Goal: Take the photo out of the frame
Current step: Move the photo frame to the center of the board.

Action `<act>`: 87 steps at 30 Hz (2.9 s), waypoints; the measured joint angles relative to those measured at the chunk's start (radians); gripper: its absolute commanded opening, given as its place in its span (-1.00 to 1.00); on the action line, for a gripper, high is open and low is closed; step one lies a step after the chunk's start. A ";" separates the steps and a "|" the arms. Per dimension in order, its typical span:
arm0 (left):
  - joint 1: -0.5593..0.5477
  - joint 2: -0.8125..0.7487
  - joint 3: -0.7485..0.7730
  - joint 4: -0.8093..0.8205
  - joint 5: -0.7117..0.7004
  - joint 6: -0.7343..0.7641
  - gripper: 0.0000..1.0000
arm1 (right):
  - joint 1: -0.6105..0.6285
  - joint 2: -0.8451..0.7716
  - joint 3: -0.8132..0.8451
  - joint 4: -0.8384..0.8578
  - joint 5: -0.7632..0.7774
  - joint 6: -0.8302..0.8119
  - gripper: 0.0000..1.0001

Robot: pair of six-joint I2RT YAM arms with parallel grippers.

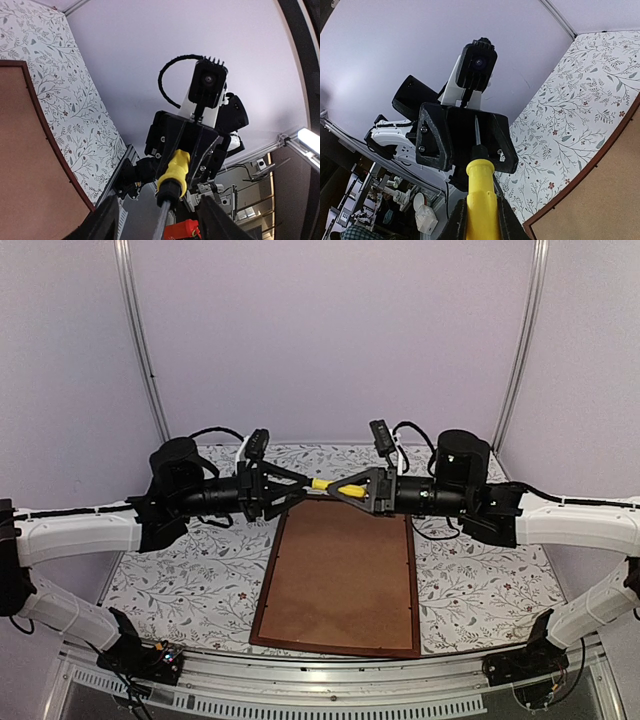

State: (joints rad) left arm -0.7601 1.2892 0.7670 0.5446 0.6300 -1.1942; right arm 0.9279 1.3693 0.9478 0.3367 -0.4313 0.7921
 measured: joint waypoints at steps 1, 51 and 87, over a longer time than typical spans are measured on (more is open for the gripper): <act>0.000 -0.003 0.001 -0.011 -0.006 0.008 0.41 | 0.000 -0.004 0.000 -0.005 0.004 -0.002 -1.00; -0.122 -0.158 -0.311 -0.794 -0.347 0.223 0.96 | -0.033 -0.026 -0.165 -0.486 -0.023 -0.041 -1.00; -0.286 0.064 -0.156 -0.671 -0.448 0.101 0.25 | -0.072 -0.079 -0.281 -0.577 -0.060 -0.075 -1.00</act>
State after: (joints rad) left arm -1.0466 1.3529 0.6109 -0.1261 0.1818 -1.0935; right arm 0.8562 1.2903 0.6670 -0.2405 -0.4911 0.7170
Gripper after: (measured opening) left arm 0.713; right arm 0.171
